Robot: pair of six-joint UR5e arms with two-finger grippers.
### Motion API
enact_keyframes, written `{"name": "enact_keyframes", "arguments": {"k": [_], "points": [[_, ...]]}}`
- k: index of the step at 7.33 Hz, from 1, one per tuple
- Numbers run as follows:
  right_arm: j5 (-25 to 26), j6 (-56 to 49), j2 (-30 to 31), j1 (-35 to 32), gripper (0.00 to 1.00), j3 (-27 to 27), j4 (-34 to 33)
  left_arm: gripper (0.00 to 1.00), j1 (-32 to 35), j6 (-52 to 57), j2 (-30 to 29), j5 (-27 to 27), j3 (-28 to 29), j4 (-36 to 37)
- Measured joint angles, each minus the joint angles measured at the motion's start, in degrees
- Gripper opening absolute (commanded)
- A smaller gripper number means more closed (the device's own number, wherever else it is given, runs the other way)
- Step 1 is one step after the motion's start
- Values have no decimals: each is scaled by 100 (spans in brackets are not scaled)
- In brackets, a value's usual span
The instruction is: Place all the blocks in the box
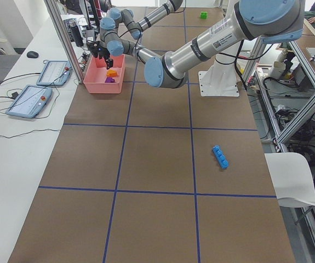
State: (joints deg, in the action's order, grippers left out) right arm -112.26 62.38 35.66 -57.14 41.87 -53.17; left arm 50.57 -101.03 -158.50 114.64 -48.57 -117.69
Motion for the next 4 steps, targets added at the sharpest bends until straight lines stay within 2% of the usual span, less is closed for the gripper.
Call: {"name": "enact_keyframes", "arguments": {"k": [1, 2, 3, 4], "points": [[-86, 24, -347, -83, 0, 138, -493, 100, 165, 83, 104, 433, -223, 76], [-133, 138, -726, -93, 0, 227, -1036, 100, 356, 136, 422, 852, -706, 188], [-153, 391, -984, -25, 0, 262, -1301, 100, 529, 246, 986, 1146, -1442, 257], [-153, 633, -1141, 102, 36, 273, -1372, 100, 677, 467, 1660, 1377, -2228, 284]]}}
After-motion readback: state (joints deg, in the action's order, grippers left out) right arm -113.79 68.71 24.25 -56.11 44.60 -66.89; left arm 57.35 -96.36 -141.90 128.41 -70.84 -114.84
